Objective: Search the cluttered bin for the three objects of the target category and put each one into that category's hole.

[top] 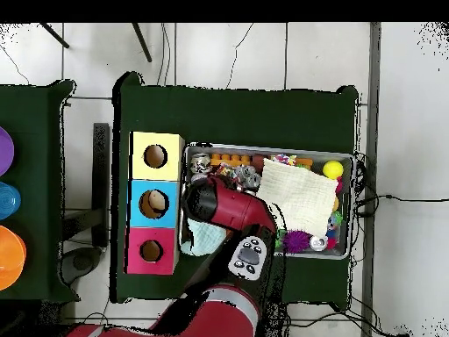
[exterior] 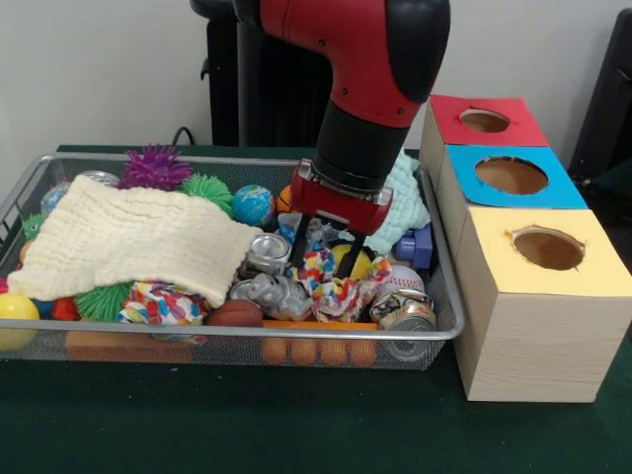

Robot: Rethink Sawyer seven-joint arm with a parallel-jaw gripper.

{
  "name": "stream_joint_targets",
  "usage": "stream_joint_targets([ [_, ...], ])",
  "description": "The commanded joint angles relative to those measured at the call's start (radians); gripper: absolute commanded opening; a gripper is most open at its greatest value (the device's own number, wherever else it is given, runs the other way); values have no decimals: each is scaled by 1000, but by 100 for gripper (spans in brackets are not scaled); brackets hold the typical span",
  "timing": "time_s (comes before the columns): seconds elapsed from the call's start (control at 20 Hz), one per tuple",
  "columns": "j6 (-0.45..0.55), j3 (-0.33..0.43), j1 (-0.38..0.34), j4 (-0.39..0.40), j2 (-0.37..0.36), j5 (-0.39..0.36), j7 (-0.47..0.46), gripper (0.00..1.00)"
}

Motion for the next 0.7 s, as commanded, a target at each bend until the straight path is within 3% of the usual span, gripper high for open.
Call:
stream_joint_targets([
  [0.05,-79,8,3,-55,112,79,282,100],
  [0.4,-135,85,-29,-41,117,62,218,100],
  [0.45,-138,87,-30,-45,119,63,212,0],
  [0.7,-112,89,-32,-33,102,62,209,0],
])
